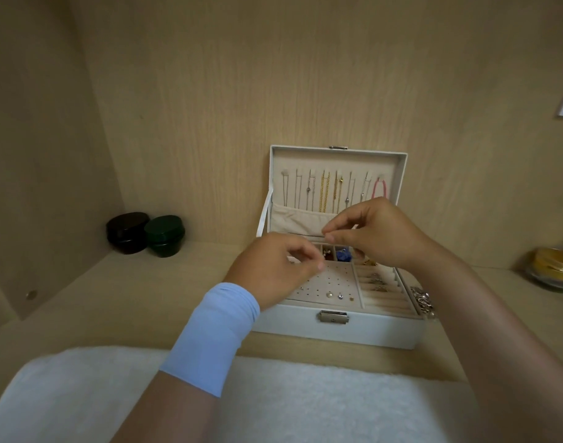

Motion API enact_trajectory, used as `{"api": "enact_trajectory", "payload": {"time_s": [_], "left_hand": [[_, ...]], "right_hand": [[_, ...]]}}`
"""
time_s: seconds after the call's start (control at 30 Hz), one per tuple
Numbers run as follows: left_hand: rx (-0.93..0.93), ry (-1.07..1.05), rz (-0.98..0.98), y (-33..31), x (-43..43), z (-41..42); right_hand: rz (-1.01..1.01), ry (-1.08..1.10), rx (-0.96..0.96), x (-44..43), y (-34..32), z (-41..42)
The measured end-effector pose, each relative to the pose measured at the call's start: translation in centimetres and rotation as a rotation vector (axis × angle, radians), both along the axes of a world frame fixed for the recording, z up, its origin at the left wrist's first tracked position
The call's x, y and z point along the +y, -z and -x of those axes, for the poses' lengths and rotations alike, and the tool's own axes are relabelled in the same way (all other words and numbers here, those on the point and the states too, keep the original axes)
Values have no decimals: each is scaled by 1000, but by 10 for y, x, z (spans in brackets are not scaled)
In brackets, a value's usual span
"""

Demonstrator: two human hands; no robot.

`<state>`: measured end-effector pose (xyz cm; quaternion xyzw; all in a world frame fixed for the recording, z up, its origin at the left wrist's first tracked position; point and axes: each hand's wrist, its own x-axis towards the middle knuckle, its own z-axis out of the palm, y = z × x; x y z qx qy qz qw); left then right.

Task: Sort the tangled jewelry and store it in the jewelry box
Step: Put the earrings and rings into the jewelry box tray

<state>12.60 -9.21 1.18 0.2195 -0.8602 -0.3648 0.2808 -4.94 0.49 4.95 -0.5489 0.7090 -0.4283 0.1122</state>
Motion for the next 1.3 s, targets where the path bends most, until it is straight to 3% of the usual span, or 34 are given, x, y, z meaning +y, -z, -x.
{"api": "enact_trajectory", "payload": {"time_s": [0.13, 0.33, 0.4, 0.5, 0.6, 0.67, 0.83, 1.17, 1.3], "left_hand": [[-278, 47, 192, 1, 12, 5], [-308, 50, 270, -1, 14, 8], [-234, 75, 198, -2, 12, 6], [36, 66, 8, -14, 1, -7], [335, -51, -192, -26, -18, -28], [423, -142, -270, -25, -34, -39], [395, -221, -373, -3, -56, -42], [350, -183, -429, 5, -57, -32], [353, -169, -451, 5, -57, -30]], "right_hand": [[-43, 53, 73, 1, 0, 7], [-38, 76, 155, -10, 8, 0], [-27, 87, 156, -13, 11, -2], [-27, 67, 185, -21, 16, -9], [-74, 43, 221, -38, 17, -20], [-126, 7, 260, -50, 17, -28], [-202, -44, 400, -73, 21, -38], [-313, -92, 703, -83, 19, -39], [-380, -108, 655, -87, 17, -36]]}}
